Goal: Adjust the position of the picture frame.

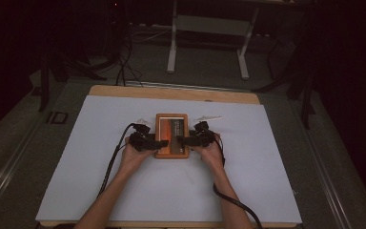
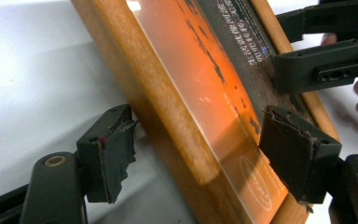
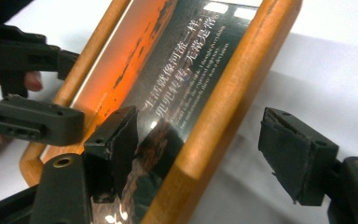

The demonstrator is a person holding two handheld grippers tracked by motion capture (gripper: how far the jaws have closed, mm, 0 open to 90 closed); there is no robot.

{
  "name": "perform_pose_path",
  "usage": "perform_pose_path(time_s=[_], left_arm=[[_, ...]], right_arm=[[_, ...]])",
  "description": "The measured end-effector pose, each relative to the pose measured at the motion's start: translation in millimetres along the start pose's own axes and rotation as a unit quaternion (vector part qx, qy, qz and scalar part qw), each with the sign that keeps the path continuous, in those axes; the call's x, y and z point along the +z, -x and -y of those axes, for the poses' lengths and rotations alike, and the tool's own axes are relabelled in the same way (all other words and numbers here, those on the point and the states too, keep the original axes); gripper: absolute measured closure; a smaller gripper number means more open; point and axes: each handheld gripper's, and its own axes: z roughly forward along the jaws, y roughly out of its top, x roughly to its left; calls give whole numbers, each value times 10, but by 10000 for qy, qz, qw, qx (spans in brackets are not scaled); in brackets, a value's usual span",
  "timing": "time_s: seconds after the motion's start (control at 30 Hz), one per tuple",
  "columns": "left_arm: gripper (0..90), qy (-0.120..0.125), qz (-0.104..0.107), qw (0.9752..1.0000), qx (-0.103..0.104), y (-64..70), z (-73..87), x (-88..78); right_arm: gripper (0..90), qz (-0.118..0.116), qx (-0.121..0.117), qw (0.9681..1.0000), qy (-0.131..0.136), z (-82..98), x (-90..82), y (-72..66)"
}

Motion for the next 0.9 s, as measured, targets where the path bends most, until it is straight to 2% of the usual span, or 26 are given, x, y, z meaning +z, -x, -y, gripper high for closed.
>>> perform_pose_path(time_s=[0.1,0.13,0.33,0.4,0.63,0.8,0.9], left_arm=[[247,-53,62,9999,-69,2,-32,50],[243,-53,62,9999,-69,2,-32,50],[250,-106,300,9991,-281,-65,-77,63],[251,-158,355,9987,-341,-84,-96,62],[296,-180,315,9988,-318,-91,-100,55],[309,-151,318,9988,-354,-78,-97,47],[335,-20,269,9991,-321,-44,-97,-3]], right_arm=[[271,-216,111,9997,-26,-7,47,19],[271,-216,111,9997,-26,-7,47,19],[252,-597,382,9974,-123,-8,137,60],[261,-627,387,9972,-126,-8,142,57],[296,-692,520,9962,-125,-5,134,73],[302,-688,458,9965,-129,4,110,72],[319,-654,365,9972,-74,3,71,52]])
